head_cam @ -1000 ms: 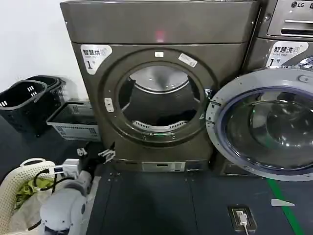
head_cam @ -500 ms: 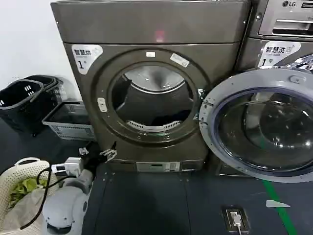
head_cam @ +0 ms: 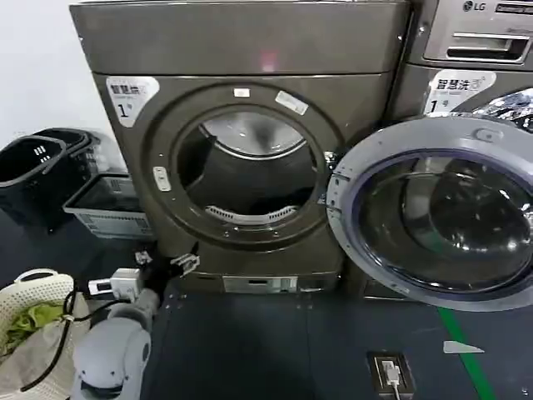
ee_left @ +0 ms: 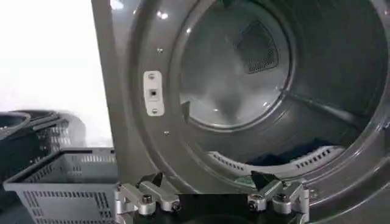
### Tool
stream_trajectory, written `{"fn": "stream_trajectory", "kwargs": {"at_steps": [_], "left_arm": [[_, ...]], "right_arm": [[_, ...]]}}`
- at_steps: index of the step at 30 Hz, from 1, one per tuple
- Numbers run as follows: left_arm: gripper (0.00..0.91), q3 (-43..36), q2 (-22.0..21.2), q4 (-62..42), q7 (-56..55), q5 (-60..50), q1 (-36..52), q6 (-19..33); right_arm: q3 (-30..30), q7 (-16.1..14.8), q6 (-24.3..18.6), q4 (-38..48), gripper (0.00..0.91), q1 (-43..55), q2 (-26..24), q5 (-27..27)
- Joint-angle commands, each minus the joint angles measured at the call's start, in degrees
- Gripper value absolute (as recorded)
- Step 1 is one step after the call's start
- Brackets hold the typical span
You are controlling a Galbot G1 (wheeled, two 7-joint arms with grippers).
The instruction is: Grasp the clothes from the dryer.
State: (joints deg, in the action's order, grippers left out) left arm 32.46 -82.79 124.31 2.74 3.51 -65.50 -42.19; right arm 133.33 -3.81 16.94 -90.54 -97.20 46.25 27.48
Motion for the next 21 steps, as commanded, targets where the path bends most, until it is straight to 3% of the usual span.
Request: {"fn": "stream_trajectory", "kwargs": {"at_steps": [1, 21], "left_arm": [[0.907, 0.15, 0.29, 0.02, 0.06, 0.06, -0.03, -2.81], [0.907, -0.45, 0.09, 0.11, 0.05, -0.27, -0.19, -2.81]], "right_arm": [[0.07, -0.02, -0.06, 0.06, 0.907, -0.03, 0.13, 0.02], [1.22, 1.50, -1.42, 0.45, 0.907, -0.07, 0.99, 0.44]]}}
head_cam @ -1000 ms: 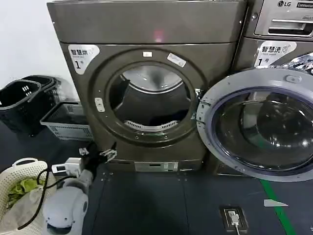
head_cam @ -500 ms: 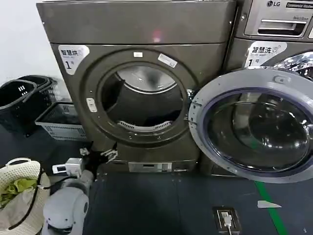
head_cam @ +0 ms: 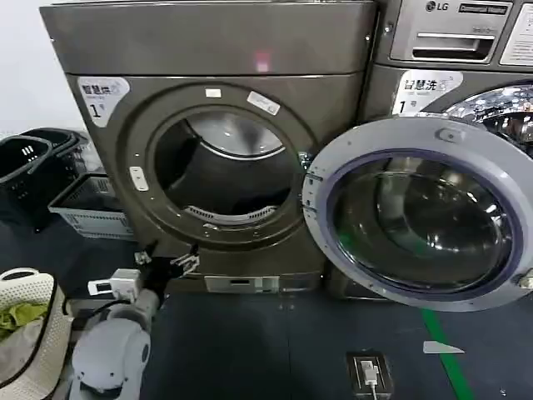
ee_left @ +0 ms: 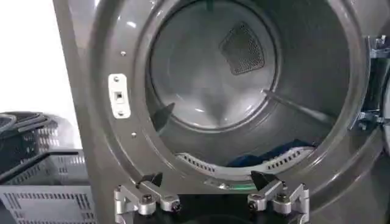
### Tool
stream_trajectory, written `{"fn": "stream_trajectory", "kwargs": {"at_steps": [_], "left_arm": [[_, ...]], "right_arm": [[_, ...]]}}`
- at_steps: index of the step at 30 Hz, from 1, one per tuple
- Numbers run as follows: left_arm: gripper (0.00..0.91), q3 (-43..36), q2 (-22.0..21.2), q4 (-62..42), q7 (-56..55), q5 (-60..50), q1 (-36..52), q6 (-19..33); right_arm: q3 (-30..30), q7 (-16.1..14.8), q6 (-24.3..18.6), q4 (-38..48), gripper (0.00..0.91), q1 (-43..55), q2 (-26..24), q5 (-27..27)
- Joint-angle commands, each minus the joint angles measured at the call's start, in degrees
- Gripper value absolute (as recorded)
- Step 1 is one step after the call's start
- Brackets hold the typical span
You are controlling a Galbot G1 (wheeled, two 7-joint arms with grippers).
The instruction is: Grasp the clothes from the dryer.
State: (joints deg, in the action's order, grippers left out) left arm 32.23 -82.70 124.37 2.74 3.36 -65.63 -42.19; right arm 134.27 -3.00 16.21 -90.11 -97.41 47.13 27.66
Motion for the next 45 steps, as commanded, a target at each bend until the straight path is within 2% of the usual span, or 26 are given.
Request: {"fn": "stream_trajectory", "kwargs": {"at_steps": [1, 6, 45], "left_arm": [[0.907, -0.27, 0.00, 0.05, 0.05, -0.10, -0.08, -2.81], [0.907, -0.34, -0.16, -0.04, 0.12, -0.19, -0.25, -2.81], [0.907, -1.00, -0.72, -0.16, 0.48, -1.85, -0.47, -2.81]], "right_arm": [[0.38, 1.15, -0.76, -0.03, 0.907, 0.14, 0.07, 0.68], [1.00, 2.41, -1.07, 0.47, 0.907, 0.13, -0.26, 1.97], [1.74, 2.33, -1.06, 1.96, 0.907, 0.15, 0.40, 2.02]]}}
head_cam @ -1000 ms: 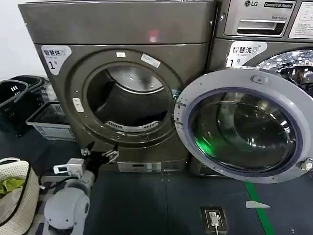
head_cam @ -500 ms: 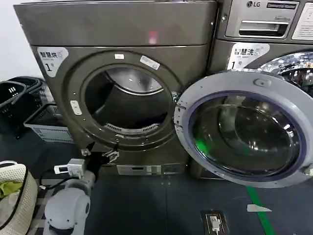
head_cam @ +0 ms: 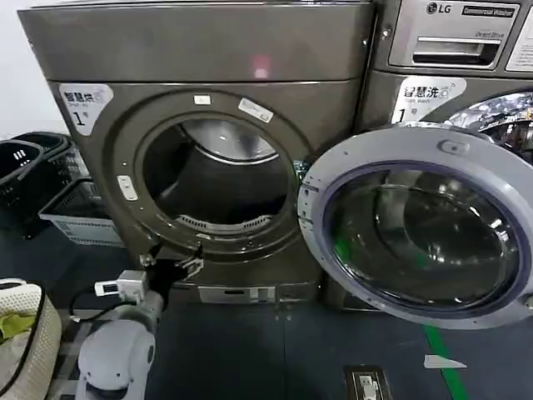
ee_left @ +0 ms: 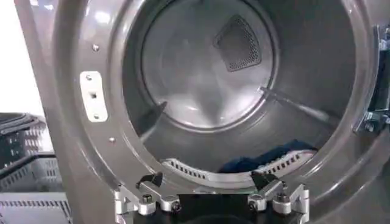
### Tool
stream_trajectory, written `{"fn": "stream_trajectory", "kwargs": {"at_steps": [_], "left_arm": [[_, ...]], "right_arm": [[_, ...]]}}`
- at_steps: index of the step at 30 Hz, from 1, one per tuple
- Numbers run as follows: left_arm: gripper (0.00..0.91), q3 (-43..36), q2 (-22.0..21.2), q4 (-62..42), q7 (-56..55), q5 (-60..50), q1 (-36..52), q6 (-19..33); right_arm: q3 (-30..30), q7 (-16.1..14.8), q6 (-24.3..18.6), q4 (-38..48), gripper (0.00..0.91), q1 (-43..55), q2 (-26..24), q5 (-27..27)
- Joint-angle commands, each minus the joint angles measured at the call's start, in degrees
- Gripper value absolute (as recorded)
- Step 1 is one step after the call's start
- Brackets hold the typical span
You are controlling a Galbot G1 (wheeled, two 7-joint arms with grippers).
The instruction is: Grasp the clothes from the dryer.
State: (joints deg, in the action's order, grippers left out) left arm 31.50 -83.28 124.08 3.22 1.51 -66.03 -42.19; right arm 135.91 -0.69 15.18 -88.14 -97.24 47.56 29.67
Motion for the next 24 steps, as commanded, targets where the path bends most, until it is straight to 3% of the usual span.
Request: {"fn": "stream_trajectory", "kwargs": {"at_steps": [1, 24], "left_arm": [[0.907, -0.36, -0.14, 0.15, 0.01, -0.05, -0.08, -2.81], [0.907, -0.35, 0.69, 0.21, -0.32, 1.47, 0.21, -2.81]], "right_arm": [[0.16, 0.02, -0.01, 0.04, 0.907, -0.03, -0.06, 0.00], [-1.69, 0.00, -0.66, -0.62, 0.907, 1.29, 0.46, -0.17]]}}
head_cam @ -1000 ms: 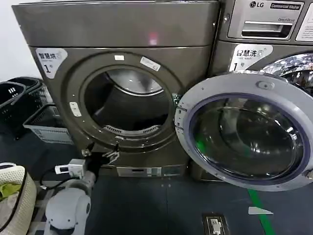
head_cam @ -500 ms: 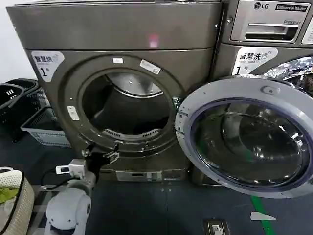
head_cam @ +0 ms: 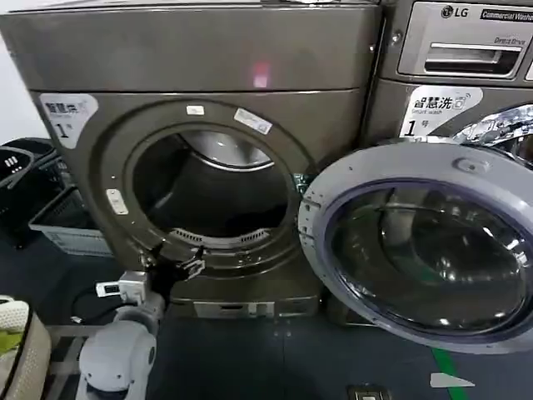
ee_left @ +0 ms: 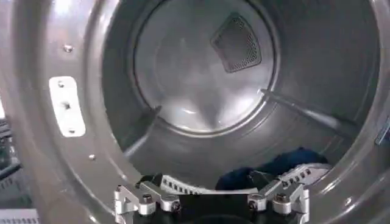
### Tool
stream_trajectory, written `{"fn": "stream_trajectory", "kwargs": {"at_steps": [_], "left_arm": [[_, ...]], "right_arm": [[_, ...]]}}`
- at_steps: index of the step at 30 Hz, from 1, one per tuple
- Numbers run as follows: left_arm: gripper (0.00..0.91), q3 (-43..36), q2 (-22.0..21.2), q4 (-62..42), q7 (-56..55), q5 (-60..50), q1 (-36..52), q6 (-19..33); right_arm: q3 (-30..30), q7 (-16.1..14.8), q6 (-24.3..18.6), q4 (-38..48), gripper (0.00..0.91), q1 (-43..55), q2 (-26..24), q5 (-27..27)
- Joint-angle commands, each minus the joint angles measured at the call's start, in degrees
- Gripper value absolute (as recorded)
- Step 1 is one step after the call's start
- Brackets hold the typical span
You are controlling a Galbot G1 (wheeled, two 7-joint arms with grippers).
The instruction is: Grasp the clothes from the dryer.
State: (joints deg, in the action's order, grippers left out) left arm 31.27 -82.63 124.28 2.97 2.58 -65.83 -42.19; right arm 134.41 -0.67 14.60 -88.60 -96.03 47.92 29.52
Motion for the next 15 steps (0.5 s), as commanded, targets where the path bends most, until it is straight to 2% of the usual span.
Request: {"fn": "stream_trajectory", "kwargs": {"at_steps": [1, 15], "left_arm": [[0.907, -0.12, 0.06, -0.01, -0.08, 0.38, -0.01, -2.81], [0.907, -0.66, -0.23, -0.42, 0.06, -0.11, -0.03, -2.81]], "right_arm": [[-0.16, -0.06, -0.07, -0.13, 0.907, 0.07, 0.09, -0.02], [0.46, 0.00, -0.11, 0.50, 0.907, -0.17, -0.15, -0.02]]}}
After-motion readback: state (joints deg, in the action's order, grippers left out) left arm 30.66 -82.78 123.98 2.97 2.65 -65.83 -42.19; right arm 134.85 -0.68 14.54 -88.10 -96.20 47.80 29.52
